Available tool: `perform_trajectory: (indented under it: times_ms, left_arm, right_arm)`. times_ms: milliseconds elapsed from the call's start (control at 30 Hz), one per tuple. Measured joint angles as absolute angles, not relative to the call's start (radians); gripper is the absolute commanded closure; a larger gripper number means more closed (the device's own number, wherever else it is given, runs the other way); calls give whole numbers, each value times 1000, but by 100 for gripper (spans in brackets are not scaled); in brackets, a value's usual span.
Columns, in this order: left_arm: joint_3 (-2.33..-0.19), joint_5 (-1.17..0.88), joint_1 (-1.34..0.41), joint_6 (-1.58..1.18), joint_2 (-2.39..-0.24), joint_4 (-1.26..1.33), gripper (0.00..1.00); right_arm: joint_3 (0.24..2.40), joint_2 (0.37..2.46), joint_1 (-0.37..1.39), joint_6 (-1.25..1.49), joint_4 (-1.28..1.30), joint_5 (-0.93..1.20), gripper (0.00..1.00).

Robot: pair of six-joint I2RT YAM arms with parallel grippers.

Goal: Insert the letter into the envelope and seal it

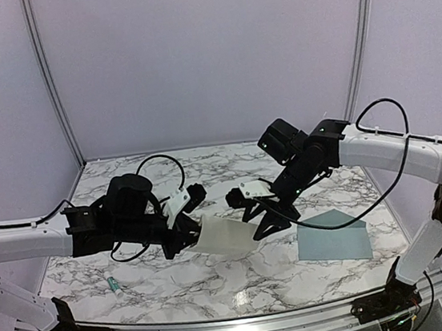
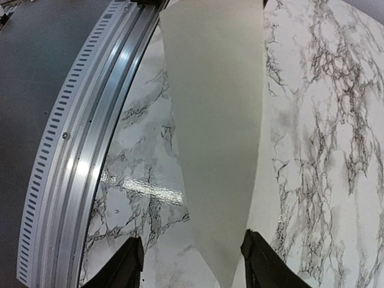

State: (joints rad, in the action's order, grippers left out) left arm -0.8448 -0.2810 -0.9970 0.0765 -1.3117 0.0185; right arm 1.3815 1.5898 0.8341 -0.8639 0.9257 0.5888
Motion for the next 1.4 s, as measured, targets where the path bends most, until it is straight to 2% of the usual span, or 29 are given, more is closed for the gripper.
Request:
perform_trajectory:
  times_ms: [500, 600, 800, 967, 1033, 1200, 1267, 1400]
  left_arm:
    - [-887, -308, -1010, 118, -1332, -37, 100]
    - [-887, -310, -1012, 121, -1332, -37, 100]
    - [-887, -304, -1013, 138, -1332, -38, 100]
    - [-887, -291, -1013, 148, -1332, -44, 100]
    - [-887, -286, -1013, 151, -1332, -47, 100]
    - [-887, -275, -1013, 160, -1332, -51, 100]
    - [-887, -269, -1014, 164, -1332, -51, 96]
    - [-887, -248, -1014, 179, -1332, -51, 72]
  right_arm:
    - [1410, 1641, 813, -845, 865, 522, 46]
    - [1409, 1647, 813, -855, 870, 521, 50]
    - [1409, 1654, 813, -876, 893, 522, 61]
    - [1409, 1668, 813, -895, 926, 526, 76]
    - [1409, 1673, 813, -897, 937, 527, 79]
    - [1409, 1680, 813, -895, 951, 531, 99]
    - [1409, 1680, 813, -892, 952, 532, 100]
    - [1409, 1683, 813, -889, 952, 537, 100]
